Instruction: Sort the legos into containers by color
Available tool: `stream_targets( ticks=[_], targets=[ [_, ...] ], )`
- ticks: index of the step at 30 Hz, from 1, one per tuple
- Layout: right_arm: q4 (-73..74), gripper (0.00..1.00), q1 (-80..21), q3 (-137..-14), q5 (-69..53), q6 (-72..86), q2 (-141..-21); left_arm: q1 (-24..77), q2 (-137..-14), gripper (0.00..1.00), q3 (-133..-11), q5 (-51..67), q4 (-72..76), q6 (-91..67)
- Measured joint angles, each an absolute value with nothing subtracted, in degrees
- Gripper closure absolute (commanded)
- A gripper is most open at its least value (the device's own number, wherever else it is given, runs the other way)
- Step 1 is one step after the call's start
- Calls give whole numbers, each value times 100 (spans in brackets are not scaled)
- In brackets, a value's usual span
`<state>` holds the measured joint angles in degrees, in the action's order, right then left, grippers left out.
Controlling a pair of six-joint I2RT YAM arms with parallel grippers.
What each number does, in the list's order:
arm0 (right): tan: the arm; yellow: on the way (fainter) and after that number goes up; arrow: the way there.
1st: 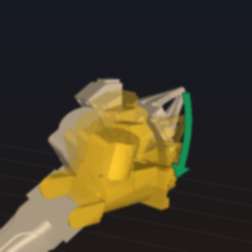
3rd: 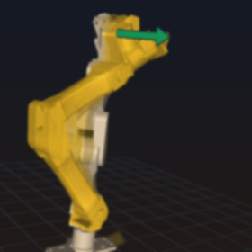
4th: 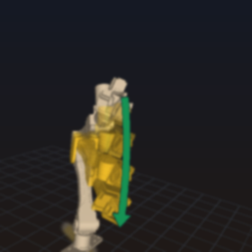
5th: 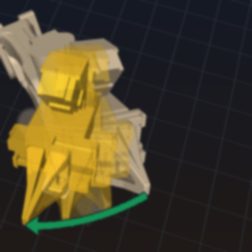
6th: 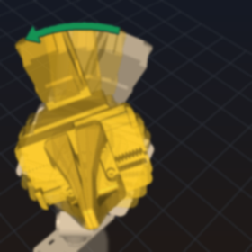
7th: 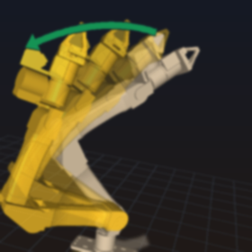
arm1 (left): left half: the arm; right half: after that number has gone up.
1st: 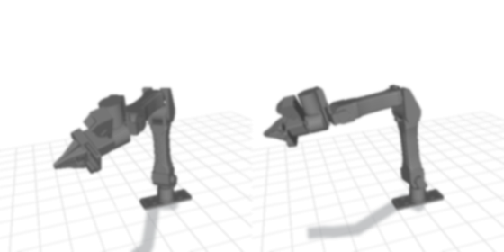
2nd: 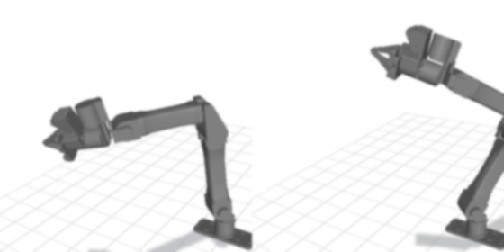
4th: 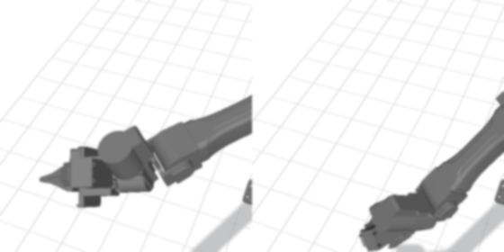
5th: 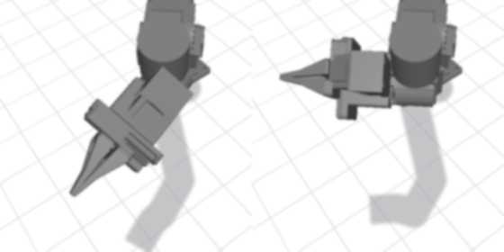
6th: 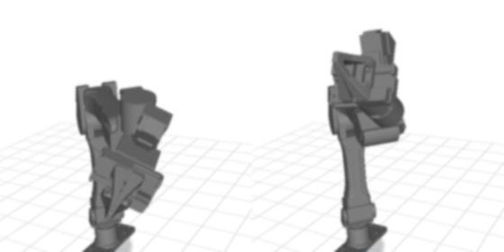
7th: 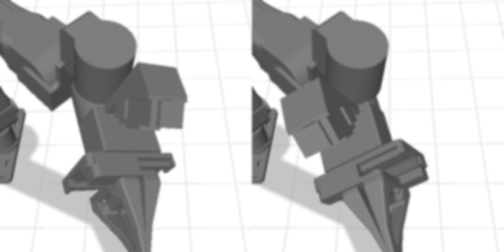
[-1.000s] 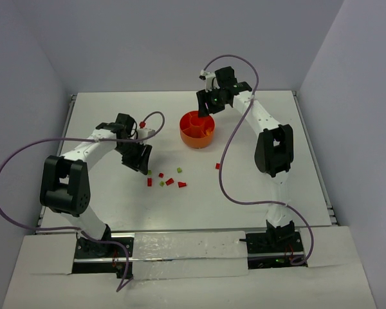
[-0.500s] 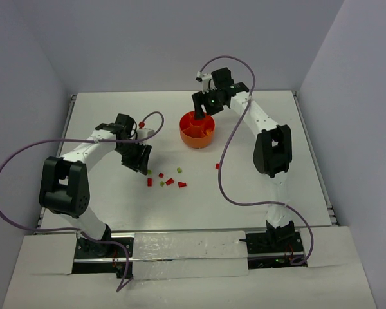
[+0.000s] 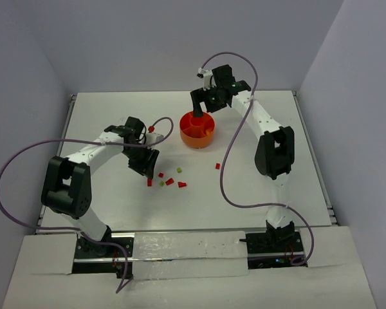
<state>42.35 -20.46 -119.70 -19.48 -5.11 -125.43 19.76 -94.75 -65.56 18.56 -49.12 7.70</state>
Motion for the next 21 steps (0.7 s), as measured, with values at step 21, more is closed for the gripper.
stream_targets(
  ticks=[21],
  targets=[
    [4289, 1, -1666, -11981, -1640, -503, -12023, 2644, -10367, 50, -6563, 1028, -4915, 263]
  ],
)
